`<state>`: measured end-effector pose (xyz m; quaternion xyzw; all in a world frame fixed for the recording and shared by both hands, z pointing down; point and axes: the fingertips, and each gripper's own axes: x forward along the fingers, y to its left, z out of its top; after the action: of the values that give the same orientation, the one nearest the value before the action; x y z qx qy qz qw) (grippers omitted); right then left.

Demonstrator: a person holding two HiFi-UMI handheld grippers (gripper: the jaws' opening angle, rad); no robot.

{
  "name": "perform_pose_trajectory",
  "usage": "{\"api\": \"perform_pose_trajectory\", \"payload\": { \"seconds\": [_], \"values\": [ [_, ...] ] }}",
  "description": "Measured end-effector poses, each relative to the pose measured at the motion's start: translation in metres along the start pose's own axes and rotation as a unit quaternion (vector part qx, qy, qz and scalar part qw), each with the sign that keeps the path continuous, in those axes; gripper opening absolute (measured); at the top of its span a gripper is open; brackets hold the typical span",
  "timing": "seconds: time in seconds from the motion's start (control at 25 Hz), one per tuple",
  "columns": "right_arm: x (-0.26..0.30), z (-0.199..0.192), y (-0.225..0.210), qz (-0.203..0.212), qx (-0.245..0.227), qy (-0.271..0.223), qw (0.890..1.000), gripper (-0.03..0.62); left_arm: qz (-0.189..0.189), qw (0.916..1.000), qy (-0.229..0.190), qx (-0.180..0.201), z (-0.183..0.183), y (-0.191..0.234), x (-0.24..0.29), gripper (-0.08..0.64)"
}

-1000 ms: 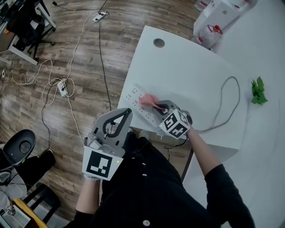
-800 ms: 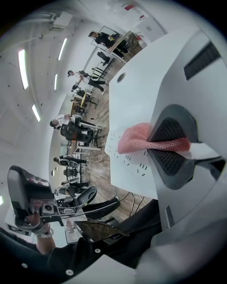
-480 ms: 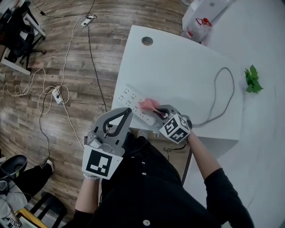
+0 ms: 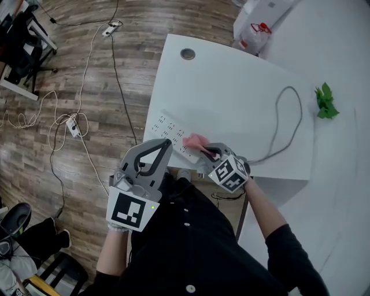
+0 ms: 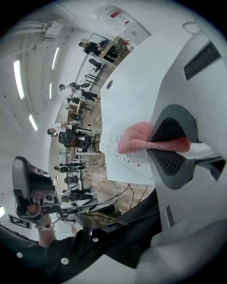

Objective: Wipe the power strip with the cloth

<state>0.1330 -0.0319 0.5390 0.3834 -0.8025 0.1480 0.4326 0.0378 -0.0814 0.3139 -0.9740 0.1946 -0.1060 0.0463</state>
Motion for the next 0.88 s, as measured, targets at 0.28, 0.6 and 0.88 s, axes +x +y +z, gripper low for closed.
{"api": "perform_pose_trajectory", "payload": {
  "seconds": [0.28,0.6,0.88],
  "values": [
    [0.003,-0.004,0.0,0.0,0.007,-0.005,1.0,0.054,0.002,1.0,0.003,-0.001,-0.005,-0.001,0.003,0.014],
    [-0.002,0.003,-0.007,-0.006,-0.001,-0.009,1.0,0.054,0.013,0.9999,0.003,-0.002,-0.005,0.005,0.001,0.014],
    [-0.009,0.033,-0.023,-0.015,-0.023,-0.034,0.999,0.054,0.033,0.9994,0.005,-0.004,-0.006,0.012,-0.007,0.014]
  ]
}}
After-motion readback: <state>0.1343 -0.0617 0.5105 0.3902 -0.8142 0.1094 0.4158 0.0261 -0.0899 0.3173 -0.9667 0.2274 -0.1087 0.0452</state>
